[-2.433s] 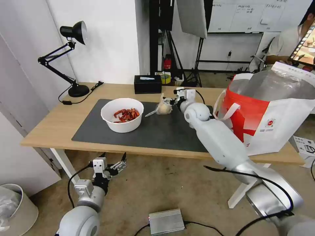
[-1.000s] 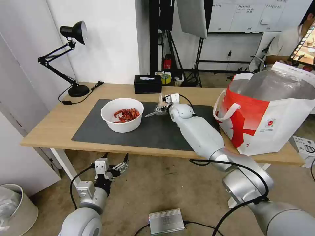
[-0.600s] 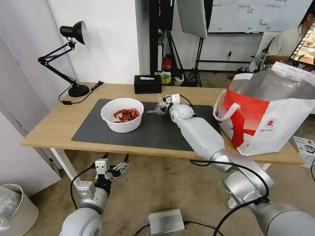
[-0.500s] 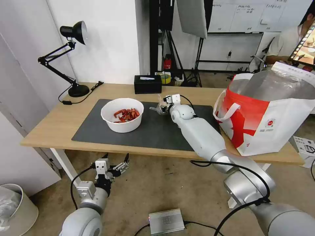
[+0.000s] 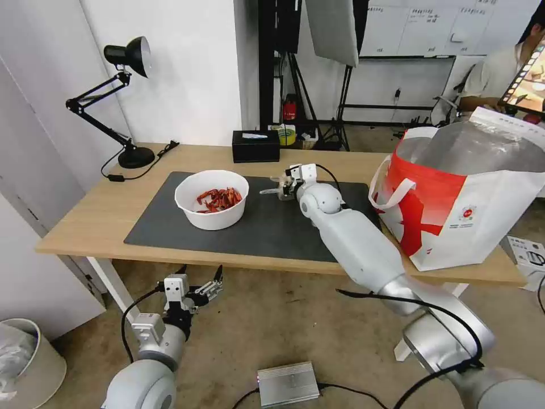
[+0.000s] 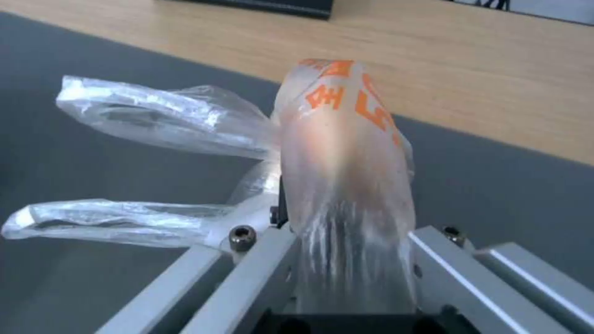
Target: Pick up the trash from the table and place it into the takeout bag.
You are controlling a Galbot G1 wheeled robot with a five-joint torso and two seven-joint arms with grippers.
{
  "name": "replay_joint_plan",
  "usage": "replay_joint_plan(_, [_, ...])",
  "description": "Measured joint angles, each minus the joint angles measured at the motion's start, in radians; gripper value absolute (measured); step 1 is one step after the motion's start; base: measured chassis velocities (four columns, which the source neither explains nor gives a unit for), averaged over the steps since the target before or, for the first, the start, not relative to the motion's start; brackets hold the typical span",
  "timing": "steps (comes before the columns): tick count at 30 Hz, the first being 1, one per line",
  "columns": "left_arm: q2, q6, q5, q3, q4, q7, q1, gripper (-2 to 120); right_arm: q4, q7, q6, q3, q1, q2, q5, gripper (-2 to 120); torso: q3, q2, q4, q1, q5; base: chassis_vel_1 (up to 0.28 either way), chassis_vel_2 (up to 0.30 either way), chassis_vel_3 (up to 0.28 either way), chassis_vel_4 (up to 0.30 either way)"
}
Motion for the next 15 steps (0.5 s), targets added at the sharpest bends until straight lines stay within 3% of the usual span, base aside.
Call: replay_joint_plan(15, [-0.004, -0.002, 0.001, 0.0, -0.003, -0.001, 0.011, 100, 0.39, 0.067, -0.059, 0.065, -0.172, -0.171, 0.053, 3, 0.0, 0.0, -0.0001, 0.0, 0.0, 0.0, 0.0, 0.0, 0.0])
